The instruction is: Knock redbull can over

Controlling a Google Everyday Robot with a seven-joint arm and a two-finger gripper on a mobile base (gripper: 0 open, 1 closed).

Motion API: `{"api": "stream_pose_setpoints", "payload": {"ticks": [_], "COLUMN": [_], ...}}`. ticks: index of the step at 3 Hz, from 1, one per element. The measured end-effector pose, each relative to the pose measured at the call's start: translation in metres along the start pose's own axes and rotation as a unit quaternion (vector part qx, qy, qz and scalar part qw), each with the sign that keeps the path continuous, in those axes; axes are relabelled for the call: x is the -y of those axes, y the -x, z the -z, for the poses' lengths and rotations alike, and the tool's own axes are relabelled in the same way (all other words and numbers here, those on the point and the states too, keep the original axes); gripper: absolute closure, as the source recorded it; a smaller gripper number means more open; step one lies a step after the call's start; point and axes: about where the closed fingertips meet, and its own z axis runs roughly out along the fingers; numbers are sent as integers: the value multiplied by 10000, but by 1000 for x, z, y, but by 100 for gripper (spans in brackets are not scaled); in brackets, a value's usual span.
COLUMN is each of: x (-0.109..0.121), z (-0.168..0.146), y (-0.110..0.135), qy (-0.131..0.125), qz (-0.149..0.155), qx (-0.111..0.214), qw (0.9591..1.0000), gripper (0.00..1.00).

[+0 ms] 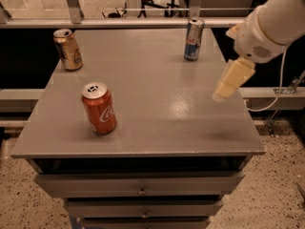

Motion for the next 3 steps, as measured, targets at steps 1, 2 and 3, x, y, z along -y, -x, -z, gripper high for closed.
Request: {"api": "stream_pose_setpoints", "payload": {"ticks": [1, 2, 3], "x": [42, 96, 123], "z": [-50, -99, -121], "y": [14, 19, 23], "qy": [-189, -529, -704], "qz": [-331, -925, -1229], "qx": [319, 686, 946], "qw": [9988, 9919, 9854], "gripper": [0, 0, 0]}}
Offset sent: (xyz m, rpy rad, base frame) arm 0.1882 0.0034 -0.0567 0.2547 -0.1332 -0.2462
